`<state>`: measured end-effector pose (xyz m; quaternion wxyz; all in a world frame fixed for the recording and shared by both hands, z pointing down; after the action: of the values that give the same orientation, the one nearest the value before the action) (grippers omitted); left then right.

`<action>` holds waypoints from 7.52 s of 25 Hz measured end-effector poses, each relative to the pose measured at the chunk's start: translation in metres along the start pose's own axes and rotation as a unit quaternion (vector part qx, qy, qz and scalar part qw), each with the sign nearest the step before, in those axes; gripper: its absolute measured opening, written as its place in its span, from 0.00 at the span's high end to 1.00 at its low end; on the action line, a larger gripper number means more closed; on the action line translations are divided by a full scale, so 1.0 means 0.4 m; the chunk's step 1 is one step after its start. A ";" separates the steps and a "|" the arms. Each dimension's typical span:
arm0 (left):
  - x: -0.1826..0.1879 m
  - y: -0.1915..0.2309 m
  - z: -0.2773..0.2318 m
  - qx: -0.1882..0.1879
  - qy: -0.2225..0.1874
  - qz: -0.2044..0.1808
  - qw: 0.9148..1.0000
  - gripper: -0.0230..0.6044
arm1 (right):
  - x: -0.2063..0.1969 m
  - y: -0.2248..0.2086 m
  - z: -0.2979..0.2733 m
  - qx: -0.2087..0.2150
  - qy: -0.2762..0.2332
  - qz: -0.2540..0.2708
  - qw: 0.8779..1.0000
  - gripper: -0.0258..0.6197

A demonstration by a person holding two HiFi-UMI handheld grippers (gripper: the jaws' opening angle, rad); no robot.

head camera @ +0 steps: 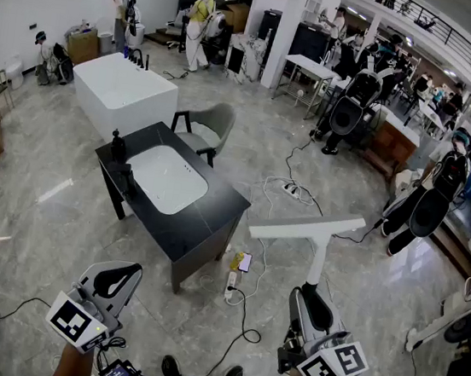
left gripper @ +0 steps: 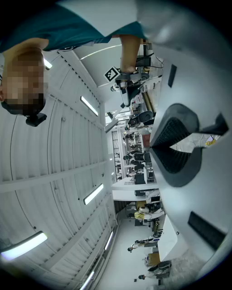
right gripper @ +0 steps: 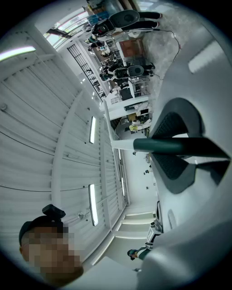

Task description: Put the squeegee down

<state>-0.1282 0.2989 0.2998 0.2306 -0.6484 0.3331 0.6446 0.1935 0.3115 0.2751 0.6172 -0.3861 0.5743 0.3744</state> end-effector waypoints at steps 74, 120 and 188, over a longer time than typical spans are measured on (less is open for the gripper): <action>-0.018 0.065 -0.502 0.059 0.039 0.001 0.998 0.96 | -0.094 -0.476 -0.374 0.061 0.015 -0.076 0.995 0.80; 0.022 0.556 -0.675 0.109 0.038 0.035 0.993 0.96 | -0.155 -0.491 -1.038 0.116 0.023 -0.088 0.989 0.80; -0.438 1.117 -0.861 0.106 0.133 0.176 0.970 0.96 | -1.231 -0.461 -1.614 0.042 0.357 -0.148 0.921 0.80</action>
<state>-0.2098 -0.2287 0.5529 0.1341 -0.6313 0.5362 0.5441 0.0601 -0.3608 0.7480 0.4350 -0.5483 0.7083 0.0917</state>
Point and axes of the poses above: the fingertips, and each gripper's own axes: z backward along the fingers, y to its left, x out of its top, the point moved 3 cm from there along z, backward along the fingers, and after that the axes turned 14 degrees about z, right-handed, at the moved point
